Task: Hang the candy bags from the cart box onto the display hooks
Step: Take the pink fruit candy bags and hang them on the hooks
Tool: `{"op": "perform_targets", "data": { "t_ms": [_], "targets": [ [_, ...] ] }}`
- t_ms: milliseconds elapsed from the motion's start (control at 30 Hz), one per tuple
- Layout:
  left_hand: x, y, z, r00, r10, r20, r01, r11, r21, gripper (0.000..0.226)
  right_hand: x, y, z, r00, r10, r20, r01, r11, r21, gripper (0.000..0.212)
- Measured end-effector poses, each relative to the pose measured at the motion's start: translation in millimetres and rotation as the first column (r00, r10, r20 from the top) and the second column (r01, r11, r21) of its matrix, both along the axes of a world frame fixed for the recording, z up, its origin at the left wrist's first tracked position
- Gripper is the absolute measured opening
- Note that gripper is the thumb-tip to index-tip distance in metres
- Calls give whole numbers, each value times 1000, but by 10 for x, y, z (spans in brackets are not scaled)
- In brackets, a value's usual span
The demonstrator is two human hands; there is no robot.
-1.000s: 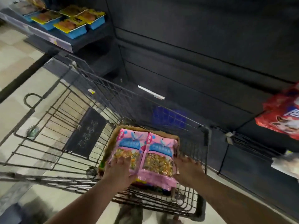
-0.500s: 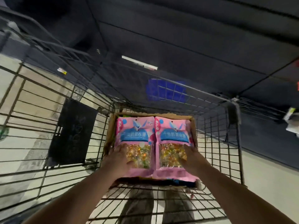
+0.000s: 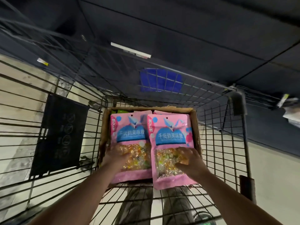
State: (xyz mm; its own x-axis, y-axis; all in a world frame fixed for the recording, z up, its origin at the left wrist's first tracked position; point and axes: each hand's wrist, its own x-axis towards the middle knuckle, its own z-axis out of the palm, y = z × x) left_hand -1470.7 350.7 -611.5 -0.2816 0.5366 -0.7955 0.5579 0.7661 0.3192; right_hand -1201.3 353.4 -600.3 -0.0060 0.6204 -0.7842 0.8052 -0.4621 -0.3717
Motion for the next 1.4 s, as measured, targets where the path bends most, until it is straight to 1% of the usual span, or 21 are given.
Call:
{"op": "perform_targets", "data": {
  "t_ms": [67,100,133,200,267,333,400,467,500,567,667,767,867,933,1033,1100,1167,1233,1267,1400],
  "targets": [
    [-24,-15,42,993,113,-17,-112,993,46,53,-10,22,-1,999,-52,15,52,998,19,65],
    [-42,-20,51,982,188,-12,-187,980,67,51,-13,34,-8,996,-84,29,84,996,24,67],
    [-58,-29,58,962,272,9,-272,959,84,49,-19,48,-12,992,-116,50,115,993,21,75],
    [-92,-41,80,912,404,70,-409,907,100,38,-35,66,-29,982,-160,101,162,987,-7,102],
    [-123,-36,107,890,437,132,-447,893,58,25,-56,77,-51,976,-192,105,196,980,-34,123],
    [-133,-20,145,876,433,213,-445,896,9,20,-82,80,-58,960,-271,73,274,961,-42,128],
    [-127,-1,202,869,416,268,-429,903,-8,20,-104,86,-32,908,-417,-28,416,908,-56,119],
    [-104,17,261,864,406,296,-424,905,-4,24,-122,95,29,850,-509,-136,504,861,-73,102],
    [-87,27,289,858,414,302,-437,899,8,27,-130,107,78,835,-521,-178,518,853,-68,96],
    [-50,45,359,850,429,306,-462,886,41,30,-133,142,199,810,-520,-270,532,846,-36,90],
    [-27,58,513,855,390,342,-443,892,90,30,-95,191,444,758,-521,-392,563,826,-8,79],
    [-34,86,730,846,356,396,-434,893,124,31,-22,219,753,722,-502,-475,573,819,5,86],
    [-8,166,977,818,311,483,-439,881,175,32,79,239,1040,635,-553,-540,635,771,-43,94],
    [56,240,1142,815,255,521,-415,884,216,35,161,236,1216,591,-565,-576,667,744,-46,95],
    [189,376,1367,823,193,534,-383,883,271,41,314,195,1465,552,-559,-619,715,699,6,90],
    [311,485,1477,821,116,558,-337,889,311,40,433,148,1593,536,-567,-626,749,661,43,84],
    [463,595,1564,816,80,572,-320,887,332,37,570,80,1703,543,-579,-608,781,614,113,74],
    [654,679,1642,806,31,591,-284,897,340,36,726,-15,1807,545,-606,-579,812,553,186,66],
    [762,708,1673,799,4,601,-259,905,338,38,815,-73,1855,532,-628,-568,831,516,209,62],
    [1246,744,1843,774,-93,626,-163,926,340,45,1218,-391,2052,432,-738,-518,902,357,243,41]
  ]
}}
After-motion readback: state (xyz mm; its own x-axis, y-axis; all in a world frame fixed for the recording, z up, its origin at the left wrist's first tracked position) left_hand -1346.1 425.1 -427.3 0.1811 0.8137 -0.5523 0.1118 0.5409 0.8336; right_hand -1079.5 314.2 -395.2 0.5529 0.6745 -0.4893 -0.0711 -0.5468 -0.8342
